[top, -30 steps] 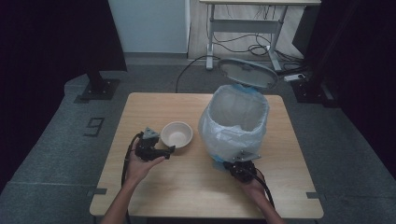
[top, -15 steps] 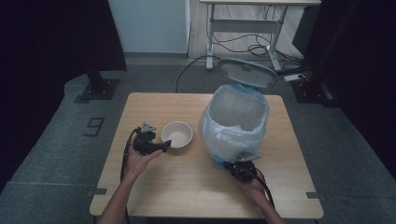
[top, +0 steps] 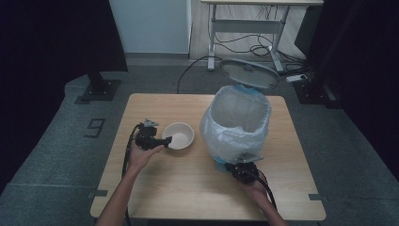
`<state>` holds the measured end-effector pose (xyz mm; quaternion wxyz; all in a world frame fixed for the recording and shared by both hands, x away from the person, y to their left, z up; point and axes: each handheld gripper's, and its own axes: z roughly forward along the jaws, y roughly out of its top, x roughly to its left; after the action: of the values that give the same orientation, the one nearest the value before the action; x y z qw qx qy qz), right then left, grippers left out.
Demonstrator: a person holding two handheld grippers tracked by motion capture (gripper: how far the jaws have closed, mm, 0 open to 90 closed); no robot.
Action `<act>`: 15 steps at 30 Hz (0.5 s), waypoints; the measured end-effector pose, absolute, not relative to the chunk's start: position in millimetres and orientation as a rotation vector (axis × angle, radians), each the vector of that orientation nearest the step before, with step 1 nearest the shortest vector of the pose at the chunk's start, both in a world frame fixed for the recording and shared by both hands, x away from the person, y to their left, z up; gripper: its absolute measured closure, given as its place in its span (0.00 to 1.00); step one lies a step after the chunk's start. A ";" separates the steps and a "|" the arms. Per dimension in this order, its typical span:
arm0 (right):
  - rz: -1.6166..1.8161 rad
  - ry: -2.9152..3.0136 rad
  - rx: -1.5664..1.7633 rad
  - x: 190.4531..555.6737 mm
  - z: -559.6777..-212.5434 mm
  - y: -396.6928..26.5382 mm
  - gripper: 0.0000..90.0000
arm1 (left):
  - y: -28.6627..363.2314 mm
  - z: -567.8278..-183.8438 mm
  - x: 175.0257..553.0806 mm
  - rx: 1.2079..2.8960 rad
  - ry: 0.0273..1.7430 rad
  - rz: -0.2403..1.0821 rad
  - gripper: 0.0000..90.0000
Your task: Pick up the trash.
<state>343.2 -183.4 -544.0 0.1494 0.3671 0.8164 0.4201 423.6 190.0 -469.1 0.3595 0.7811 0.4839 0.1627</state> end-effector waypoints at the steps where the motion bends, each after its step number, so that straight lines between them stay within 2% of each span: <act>1: 1.207 2.346 1.057 343.2 -544.0 -183.3 0.99 | 190.0 -469.1 423.6 2.014 1.248 0.420 0.25; 15: 1.208 2.344 1.055 343.1 -544.2 -183.3 0.99 | 189.8 -486.7 444.6 2.018 1.302 0.387 0.26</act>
<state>343.1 -183.3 -544.2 0.1503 0.3674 0.8159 0.4205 444.6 189.8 -486.7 0.3471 0.7780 0.5019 0.1492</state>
